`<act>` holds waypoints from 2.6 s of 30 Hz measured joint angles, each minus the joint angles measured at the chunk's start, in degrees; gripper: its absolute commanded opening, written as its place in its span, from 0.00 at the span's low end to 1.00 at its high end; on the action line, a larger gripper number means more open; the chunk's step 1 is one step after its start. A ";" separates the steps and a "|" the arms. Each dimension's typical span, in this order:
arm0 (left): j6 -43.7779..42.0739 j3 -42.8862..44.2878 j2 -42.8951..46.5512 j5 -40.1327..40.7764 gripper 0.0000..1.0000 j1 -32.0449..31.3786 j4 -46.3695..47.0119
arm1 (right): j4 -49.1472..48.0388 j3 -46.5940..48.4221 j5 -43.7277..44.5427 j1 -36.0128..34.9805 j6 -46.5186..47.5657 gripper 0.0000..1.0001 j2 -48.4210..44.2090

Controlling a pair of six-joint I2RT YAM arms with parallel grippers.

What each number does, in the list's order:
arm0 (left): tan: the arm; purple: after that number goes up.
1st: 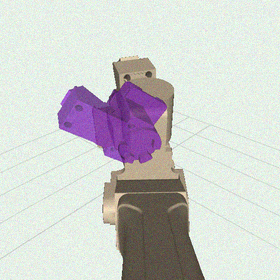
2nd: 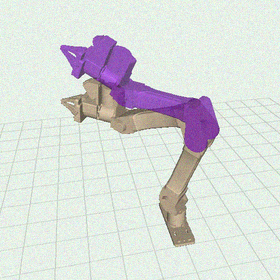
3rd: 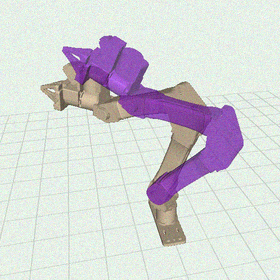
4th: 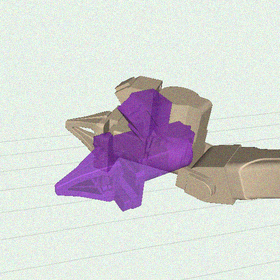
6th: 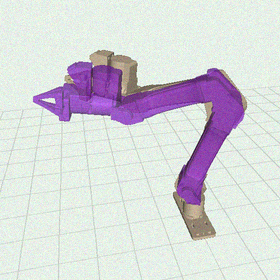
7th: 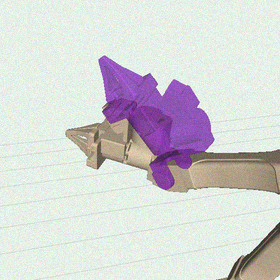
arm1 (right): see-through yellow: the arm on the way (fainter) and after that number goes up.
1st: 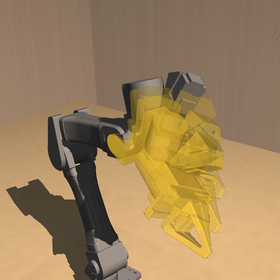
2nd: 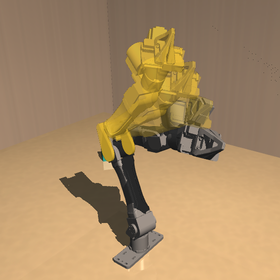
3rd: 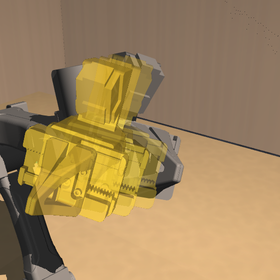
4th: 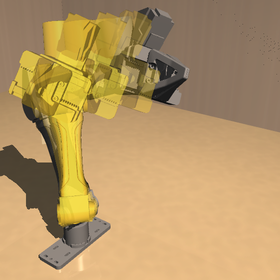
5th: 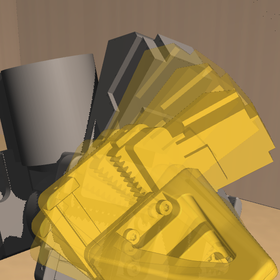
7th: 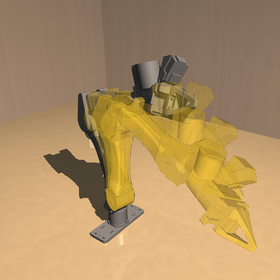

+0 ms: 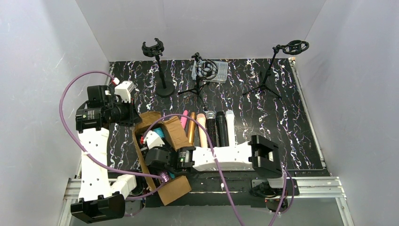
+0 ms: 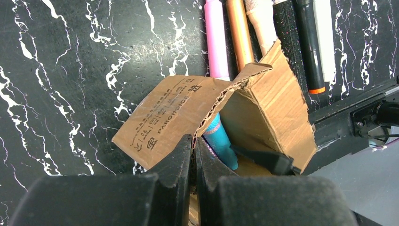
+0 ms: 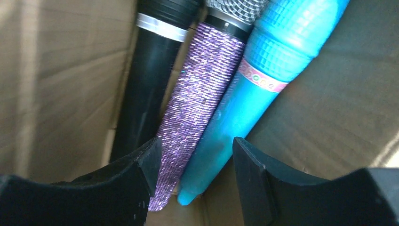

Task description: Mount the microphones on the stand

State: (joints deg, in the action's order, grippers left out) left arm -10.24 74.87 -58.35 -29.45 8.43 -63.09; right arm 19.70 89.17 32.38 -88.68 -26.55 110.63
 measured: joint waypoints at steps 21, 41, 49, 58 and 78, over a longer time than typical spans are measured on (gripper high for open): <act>-3.19 -0.37 1.33 -1.33 0.00 0.07 -1.79 | 2.86 7.50 4.39 2.36 1.11 0.64 7.72; -4.76 -2.32 0.35 -2.25 0.00 0.17 1.36 | 2.89 11.61 0.37 2.56 2.99 0.08 10.49; -4.52 -2.32 -0.11 -3.08 0.00 0.07 1.81 | 4.17 11.61 -4.24 3.28 3.39 0.01 6.08; -4.28 -2.25 -0.11 -2.93 0.00 0.07 2.29 | 4.63 10.29 -6.25 3.34 3.32 0.01 -3.41; -4.07 -2.32 0.07 -3.43 0.00 0.07 2.36 | 3.65 2.12 -3.50 4.63 2.49 0.54 -2.82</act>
State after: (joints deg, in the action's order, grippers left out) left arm -14.31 72.55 -58.28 -32.88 8.49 -60.73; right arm 23.35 91.29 28.88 -84.05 -24.05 107.81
